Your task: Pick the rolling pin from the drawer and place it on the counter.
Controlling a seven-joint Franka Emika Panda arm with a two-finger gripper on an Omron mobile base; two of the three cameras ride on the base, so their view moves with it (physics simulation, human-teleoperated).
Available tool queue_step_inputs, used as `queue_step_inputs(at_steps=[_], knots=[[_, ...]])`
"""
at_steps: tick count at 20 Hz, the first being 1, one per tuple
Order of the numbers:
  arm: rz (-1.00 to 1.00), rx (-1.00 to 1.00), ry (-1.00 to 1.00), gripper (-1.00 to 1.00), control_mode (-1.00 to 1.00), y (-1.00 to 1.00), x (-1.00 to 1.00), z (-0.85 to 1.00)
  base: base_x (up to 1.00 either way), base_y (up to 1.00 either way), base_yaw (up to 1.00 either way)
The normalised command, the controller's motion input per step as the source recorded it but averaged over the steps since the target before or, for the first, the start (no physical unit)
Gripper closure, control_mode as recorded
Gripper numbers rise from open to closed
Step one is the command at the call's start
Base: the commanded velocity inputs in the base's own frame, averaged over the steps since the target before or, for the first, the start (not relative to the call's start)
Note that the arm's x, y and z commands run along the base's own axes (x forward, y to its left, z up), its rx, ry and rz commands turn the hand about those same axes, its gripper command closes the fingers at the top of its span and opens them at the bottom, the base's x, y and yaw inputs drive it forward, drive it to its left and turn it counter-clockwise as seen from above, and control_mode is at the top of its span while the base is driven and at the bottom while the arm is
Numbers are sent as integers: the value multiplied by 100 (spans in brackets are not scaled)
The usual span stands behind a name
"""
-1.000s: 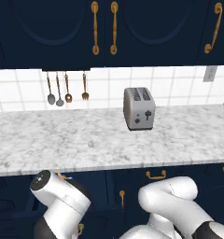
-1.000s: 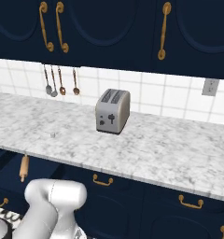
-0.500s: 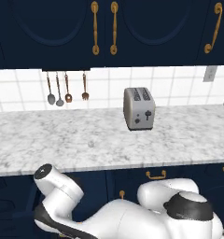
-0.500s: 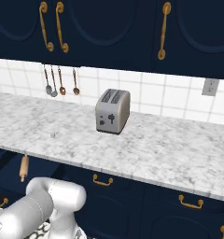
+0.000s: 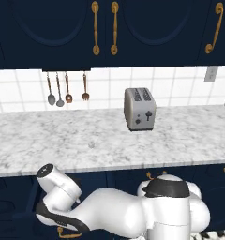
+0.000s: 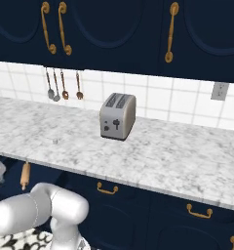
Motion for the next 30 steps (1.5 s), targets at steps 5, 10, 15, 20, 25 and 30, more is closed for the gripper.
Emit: queue_step_inputs(at_steps=[5,10,15,20,25,30], knots=[[8,-2,10,-100,-100,-18,-12,-46,0,0,0],[10,-1,2,-100,-100,-60,-75,-24,0,0,0],[13,-1,0,-100,-100,-100,-100,-1,0,0,0],[9,-5,2,-100,-100,-96,-100,2,0,0,0],[-1,7,-3,-100,-100,-23,-85,90,0,0,0],[-17,3,-10,-100,-100,60,-10,100,0,0,0]])
